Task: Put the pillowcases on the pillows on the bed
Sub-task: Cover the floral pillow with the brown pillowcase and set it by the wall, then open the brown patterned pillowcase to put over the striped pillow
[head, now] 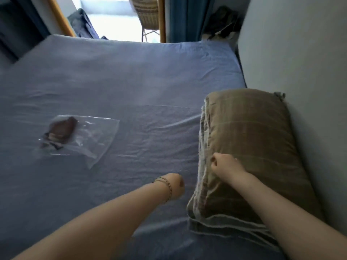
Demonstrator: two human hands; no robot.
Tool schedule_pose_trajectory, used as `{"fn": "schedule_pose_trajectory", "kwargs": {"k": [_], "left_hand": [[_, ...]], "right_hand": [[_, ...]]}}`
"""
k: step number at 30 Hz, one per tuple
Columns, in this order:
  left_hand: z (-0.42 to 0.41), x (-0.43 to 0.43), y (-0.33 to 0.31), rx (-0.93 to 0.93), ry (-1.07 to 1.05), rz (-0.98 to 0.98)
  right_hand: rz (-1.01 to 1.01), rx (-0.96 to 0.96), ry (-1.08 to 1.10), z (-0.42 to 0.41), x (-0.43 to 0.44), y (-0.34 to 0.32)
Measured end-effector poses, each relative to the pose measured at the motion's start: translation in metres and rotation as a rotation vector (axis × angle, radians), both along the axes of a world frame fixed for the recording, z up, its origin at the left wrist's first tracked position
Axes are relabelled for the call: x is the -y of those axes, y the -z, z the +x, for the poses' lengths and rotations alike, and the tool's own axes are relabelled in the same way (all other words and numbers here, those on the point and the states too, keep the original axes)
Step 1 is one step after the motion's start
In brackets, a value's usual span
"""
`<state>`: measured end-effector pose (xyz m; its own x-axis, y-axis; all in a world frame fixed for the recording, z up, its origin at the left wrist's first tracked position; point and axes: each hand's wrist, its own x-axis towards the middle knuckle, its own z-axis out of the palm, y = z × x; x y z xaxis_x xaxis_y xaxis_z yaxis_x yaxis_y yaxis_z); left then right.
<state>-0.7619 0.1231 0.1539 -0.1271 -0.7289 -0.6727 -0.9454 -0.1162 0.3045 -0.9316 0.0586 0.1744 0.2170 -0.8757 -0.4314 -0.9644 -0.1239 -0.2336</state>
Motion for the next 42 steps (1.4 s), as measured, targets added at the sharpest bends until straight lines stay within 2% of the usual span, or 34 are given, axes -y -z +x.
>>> {"fn": "schedule_pose_trajectory", "kwargs": {"k": [3, 7, 11, 14, 19, 22, 28, 31, 34, 38, 42], "left_hand": [[0.100, -0.032, 0.000, 0.057, -0.170, -0.079], [0.243, -0.103, 0.005, 0.102, -0.402, -0.085], [0.372, -0.182, 0.007, 0.120, -0.592, -0.071], [0.447, -0.224, 0.006, 0.117, -0.692, -0.064], [0.526, -0.245, 0.004, 0.071, -0.739, -0.085], [0.567, -0.237, 0.015, 0.054, -0.689, -0.086], [0.648, -0.194, 0.062, 0.067, -0.525, -0.028], [0.689, -0.174, 0.092, 0.045, -0.511, 0.026], [0.733, -0.160, 0.126, 0.007, -0.582, 0.046], [0.777, -0.165, 0.173, -0.036, -0.785, 0.080], [0.819, -0.161, 0.217, -0.049, -0.755, 0.153]], "right_hand": [[0.096, 0.059, -0.176, 0.111, -0.029, 0.002], [0.160, 0.097, -0.373, 0.260, -0.085, 0.003], [0.171, 0.107, -0.457, 0.389, -0.139, 0.009], [0.174, 0.069, -0.471, 0.455, -0.164, 0.013], [0.190, 0.023, -0.390, 0.516, -0.173, 0.031], [0.207, 0.006, -0.342, 0.553, -0.166, 0.060], [0.194, -0.074, -0.340, 0.634, -0.114, 0.134], [0.203, -0.164, -0.332, 0.684, -0.078, 0.166], [0.194, -0.236, -0.346, 0.736, -0.044, 0.205], [0.256, -0.341, -0.363, 0.791, -0.006, 0.248], [0.310, -0.351, -0.335, 0.817, 0.027, 0.293]]}}
